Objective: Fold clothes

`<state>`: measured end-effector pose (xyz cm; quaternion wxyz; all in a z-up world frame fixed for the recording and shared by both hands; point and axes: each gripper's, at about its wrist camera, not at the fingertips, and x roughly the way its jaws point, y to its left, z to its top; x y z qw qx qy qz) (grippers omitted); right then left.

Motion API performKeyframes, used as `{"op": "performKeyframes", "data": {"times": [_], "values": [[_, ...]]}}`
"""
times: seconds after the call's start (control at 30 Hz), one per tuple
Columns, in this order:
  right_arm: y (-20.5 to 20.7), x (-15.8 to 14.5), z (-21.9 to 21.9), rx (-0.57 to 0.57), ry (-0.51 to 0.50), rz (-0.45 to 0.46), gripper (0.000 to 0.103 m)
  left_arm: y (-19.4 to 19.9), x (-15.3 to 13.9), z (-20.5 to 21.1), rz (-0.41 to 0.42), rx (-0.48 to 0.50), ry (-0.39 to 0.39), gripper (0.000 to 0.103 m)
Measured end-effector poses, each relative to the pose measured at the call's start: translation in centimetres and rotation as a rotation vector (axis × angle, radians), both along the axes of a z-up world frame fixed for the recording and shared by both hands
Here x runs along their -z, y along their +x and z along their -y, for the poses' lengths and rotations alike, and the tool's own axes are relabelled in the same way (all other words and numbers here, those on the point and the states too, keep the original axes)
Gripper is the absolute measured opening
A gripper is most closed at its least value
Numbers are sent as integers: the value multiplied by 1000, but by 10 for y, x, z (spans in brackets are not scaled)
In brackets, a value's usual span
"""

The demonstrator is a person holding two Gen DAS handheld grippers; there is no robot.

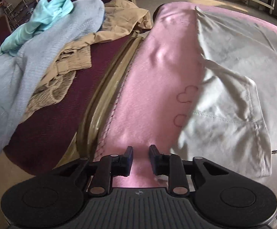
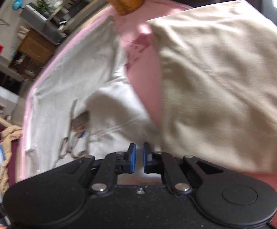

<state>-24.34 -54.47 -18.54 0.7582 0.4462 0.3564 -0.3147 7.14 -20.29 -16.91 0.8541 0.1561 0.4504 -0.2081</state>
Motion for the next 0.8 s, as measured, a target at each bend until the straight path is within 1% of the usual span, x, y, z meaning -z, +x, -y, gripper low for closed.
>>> {"op": "performKeyframes", "data": {"times": [0.03,0.07,0.1,0.17,0.23,0.27,0.33,0.37,0.4,0.5,0.57,0.7,0.77,0.8], "values": [[-5,-5,-2,8,-22,0,8,-2,-2,-1,8,4,-10,17],[-10,-10,-4,12,-41,12,11,-4,-4,-3,16,7,-20,17],[-13,-16,-7,12,-55,46,16,-6,-7,-4,24,11,-29,18],[-17,-23,-9,10,-78,102,17,-10,-11,-6,41,19,-49,18],[-12,-21,-7,-9,-46,146,17,-14,-15,-9,56,27,-69,18],[-8,-18,-6,-20,-15,166,17,-12,-12,-2,18,62,-98,19],[2,-7,-2,-32,75,198,17,-7,-3,7,-62,87,-126,23],[7,-1,0,-37,123,209,17,-5,3,10,-91,88,-121,23],[11,4,-1,-49,163,205,17,-9,4,11,-89,98,-98,22],[20,16,-11,-120,231,154,17,-23,8,14,-81,129,-28,23],[21,12,-23,-169,206,121,17,-38,9,14,-85,161,19,22],[4,7,-52,-222,186,82,17,-83,5,-9,-84,242,61,22],[-9,2,-63,-215,168,92,17,-100,1,-19,-94,278,17,21],[-16,-3,-66,-206,145,111,21,-108,-4,-23,-84,300,-16,22]]}}
